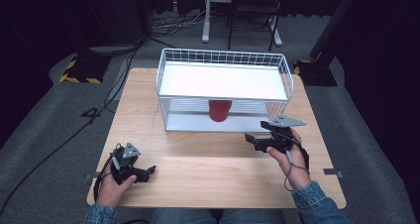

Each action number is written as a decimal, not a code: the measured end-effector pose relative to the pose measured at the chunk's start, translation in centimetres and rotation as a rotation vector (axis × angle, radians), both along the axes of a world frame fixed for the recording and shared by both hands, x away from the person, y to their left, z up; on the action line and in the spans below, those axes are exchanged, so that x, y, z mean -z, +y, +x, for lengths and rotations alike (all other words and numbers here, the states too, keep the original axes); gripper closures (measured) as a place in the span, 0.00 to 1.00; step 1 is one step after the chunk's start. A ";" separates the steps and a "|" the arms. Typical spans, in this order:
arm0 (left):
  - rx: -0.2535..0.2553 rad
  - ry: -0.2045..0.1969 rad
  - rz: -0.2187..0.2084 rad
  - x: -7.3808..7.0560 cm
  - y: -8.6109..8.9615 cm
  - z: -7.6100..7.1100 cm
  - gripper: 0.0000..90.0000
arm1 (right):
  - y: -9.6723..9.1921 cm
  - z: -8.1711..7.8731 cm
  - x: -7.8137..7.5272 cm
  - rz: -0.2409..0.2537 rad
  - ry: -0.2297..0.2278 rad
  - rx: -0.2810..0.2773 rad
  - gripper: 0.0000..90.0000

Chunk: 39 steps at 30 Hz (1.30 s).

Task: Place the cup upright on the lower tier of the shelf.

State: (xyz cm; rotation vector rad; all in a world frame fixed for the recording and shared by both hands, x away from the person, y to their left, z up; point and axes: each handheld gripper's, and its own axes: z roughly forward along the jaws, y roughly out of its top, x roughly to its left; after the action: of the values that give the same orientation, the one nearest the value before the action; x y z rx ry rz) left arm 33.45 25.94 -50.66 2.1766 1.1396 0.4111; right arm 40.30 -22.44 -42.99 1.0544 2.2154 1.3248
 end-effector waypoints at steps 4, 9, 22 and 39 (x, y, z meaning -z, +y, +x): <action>-0.001 0.001 -0.003 0.0 0.0 0.0 0.01 | -1.5 -0.5 -0.1 0.007 0.008 0.010 0.17; -0.001 0.001 -0.001 0.0 0.0 0.0 0.01 | -3.1 -1.2 -0.1 0.009 0.020 0.021 0.17; 0.000 0.000 -0.001 0.0 0.0 0.0 0.01 | -6.6 -2.8 0.4 -0.013 0.054 0.033 0.17; -0.013 0.002 -0.001 0.0 -0.1 0.0 0.01 | -11.3 -3.7 3.3 -0.006 0.118 0.157 0.17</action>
State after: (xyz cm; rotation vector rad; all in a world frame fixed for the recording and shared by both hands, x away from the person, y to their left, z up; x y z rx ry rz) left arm 33.49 25.86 -50.66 2.1699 1.1551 0.4138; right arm 36.55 -33.70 -46.30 1.3069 2.1661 1.2170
